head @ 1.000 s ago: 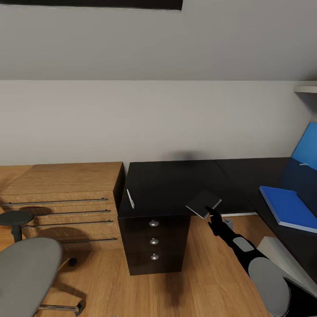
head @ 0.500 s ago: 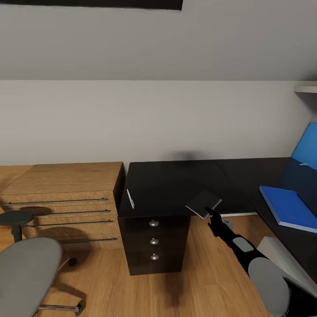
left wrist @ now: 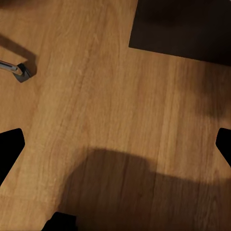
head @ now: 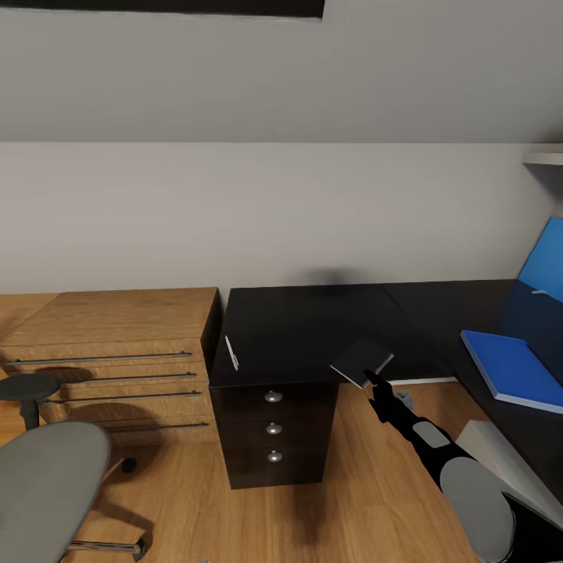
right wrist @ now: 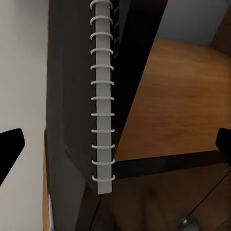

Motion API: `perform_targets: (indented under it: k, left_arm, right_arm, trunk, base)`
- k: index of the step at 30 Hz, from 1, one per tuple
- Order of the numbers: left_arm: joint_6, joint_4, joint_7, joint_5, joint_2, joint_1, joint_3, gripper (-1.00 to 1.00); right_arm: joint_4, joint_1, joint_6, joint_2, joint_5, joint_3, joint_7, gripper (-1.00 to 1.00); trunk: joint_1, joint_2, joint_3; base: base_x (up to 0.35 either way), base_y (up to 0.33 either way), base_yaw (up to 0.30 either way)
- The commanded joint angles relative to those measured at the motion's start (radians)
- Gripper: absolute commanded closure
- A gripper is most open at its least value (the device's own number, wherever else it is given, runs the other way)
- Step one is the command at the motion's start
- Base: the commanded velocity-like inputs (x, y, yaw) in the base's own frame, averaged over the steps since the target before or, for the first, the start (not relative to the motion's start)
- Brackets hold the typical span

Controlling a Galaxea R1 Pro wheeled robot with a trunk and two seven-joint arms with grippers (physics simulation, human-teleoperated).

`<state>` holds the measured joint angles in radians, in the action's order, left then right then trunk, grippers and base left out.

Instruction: In the bedroom, organize the workspace by keeping the computer under the desk, ensuring the monitor is on the desk, placing the keyboard on the desk next to the monitor, placing the mouse on the desk next to the keyboard, moving the folder from the swivel chair onto the desk next to the mouse, stacking the notebook on top of the folder with the pen on top of the notebook, and positioning the swivel chair next to the desk.

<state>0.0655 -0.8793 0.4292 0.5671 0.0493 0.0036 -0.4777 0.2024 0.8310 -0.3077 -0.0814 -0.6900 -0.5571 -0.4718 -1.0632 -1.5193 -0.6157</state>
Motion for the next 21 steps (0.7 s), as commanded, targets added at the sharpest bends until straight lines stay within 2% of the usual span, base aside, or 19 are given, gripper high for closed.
perform_targets:
  k: [1,21]
  left_arm:
    - [0.007,-0.001,0.006,0.011,0.001,0.000,-0.005,-1.00]
    - [0.005,0.000,0.006,0.011,0.001,0.000,-0.007,-1.00]
  right_arm:
    - [0.000,0.000,-0.008,0.000,-0.006,-0.004,0.000,-1.00]
    - [0.000,0.000,-0.009,0.001,-0.006,-0.003,0.001,-1.00]
  trunk:
    - [0.000,0.000,-0.001]
    - [0.000,0.000,-0.001]
  base:
    - [0.000,0.000,0.000]
    - [0.000,0.000,0.000]
